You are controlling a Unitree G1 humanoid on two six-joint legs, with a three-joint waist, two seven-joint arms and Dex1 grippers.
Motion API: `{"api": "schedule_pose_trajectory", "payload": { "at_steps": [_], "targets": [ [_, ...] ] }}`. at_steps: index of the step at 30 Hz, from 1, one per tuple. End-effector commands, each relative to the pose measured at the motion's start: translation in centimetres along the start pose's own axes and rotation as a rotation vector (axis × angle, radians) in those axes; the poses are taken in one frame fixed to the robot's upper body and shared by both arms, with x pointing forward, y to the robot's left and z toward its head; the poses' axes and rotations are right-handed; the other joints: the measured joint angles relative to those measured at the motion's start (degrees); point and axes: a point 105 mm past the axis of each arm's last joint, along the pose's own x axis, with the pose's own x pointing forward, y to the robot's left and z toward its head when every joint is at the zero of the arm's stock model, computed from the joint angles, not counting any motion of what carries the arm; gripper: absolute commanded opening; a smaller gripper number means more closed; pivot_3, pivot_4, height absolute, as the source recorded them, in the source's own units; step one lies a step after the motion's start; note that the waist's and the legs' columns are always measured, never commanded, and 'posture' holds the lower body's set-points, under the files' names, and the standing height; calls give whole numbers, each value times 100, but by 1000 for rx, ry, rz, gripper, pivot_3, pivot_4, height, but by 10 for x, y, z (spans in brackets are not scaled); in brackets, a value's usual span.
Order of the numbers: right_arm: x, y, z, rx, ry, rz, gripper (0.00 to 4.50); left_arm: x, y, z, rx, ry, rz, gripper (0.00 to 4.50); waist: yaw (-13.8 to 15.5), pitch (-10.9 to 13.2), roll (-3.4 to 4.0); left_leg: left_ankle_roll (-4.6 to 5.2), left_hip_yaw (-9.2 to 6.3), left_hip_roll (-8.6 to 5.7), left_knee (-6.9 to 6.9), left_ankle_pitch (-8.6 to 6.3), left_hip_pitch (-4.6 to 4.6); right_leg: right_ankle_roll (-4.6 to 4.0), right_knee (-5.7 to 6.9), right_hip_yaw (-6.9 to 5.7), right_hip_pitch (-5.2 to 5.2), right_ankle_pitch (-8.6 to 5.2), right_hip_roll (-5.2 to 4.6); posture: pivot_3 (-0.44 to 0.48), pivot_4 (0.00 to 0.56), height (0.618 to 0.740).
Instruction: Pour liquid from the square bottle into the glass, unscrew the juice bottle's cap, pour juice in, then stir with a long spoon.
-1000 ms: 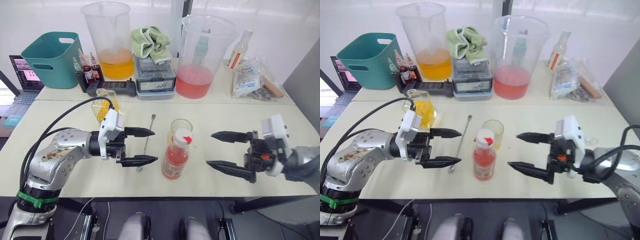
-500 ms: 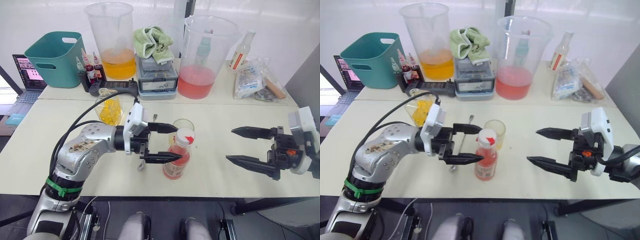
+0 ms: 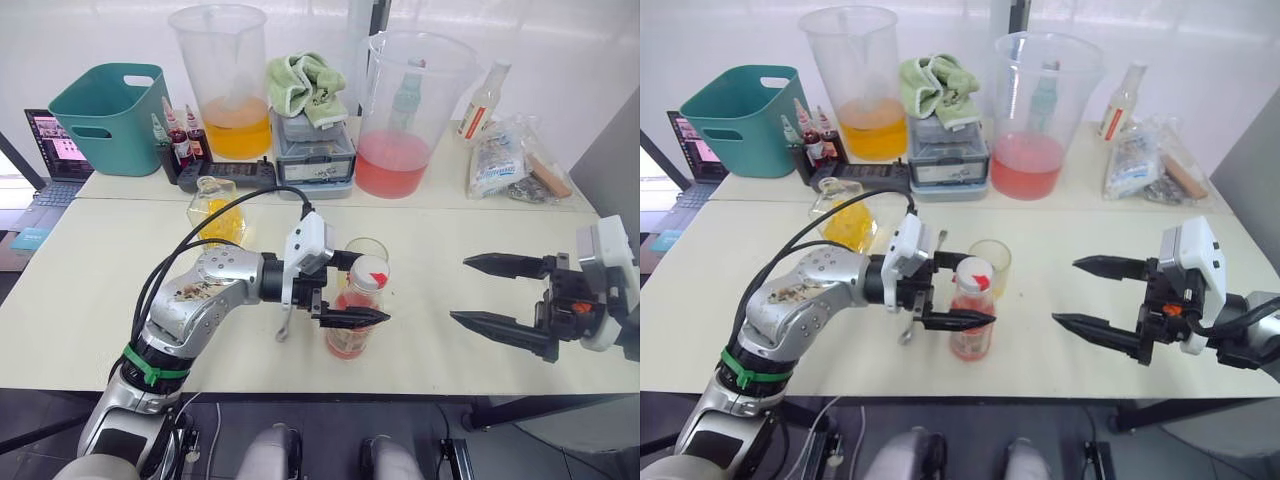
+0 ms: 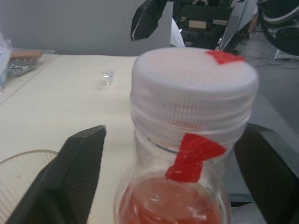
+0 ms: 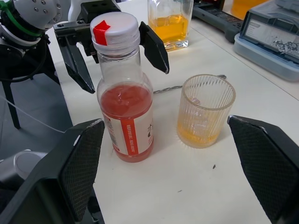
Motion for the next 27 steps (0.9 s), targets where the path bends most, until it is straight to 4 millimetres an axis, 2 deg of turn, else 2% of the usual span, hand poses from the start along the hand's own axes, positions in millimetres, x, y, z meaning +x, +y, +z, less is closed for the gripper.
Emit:
{"api": "schedule_pose_trajectory", "payload": {
  "at_steps": [1, 4, 7, 10, 13, 20, 27],
  "targets": [
    [0, -1, 9, -61, -28, -13, 4500, 1, 0, 6, 33, 1, 0, 2985, 3, 0, 0, 0, 0, 0, 0, 0, 0, 0, 0, 0, 0, 0, 0, 0, 150, 739],
    [1, -1, 11, -61, -51, -13, 4500, 1, 0, 7, 44, 1, 5, 1942, 6, 0, 0, 0, -1, 0, 0, 0, 0, 0, -1, 0, 2, 0, 0, 0, 150, 739],
    [6, 2, 13, -59, -66, 12, 4500, 0, 0, 7, 47, 1, 9, 1371, -2, 0, 0, 0, -1, 0, 1, 0, 0, 0, -1, 0, 0, 0, 0, 0, 150, 739],
    [10, 5, 16, -57, -81, 31, 4500, 0, 0, 7, 50, 3, 10, 1312, -4, 0, 0, -1, -1, 0, 1, 0, 0, 0, 0, 0, 0, 0, 0, 0, 150, 739],
    [28, 14, 25, -61, -126, 94, 4500, -1, -1, 7, 60, 13, 10, 1310, -17, -1, 1, -2, -1, 0, 1, 1, 0, 0, 0, 1, -1, 0, 0, 0, 150, 739],
    [62, 20, 43, -30, -187, 141, 4500, -5, 1, 9, 81, 27, 21, 1310, -19, 0, 0, -34, -2, 1, 2, 20, 0, 0, 2, 4, -3, 0, 0, 0, 150, 739],
    [83, 22, 47, -30, -213, 123, 4500, -7, 0, 9, 85, 36, 20, 1310, -34, -1, 0, -37, -1, 1, 1, 22, -1, 0, 4, 2, -6, 0, 0, 0, 150, 739]
  ]
}}
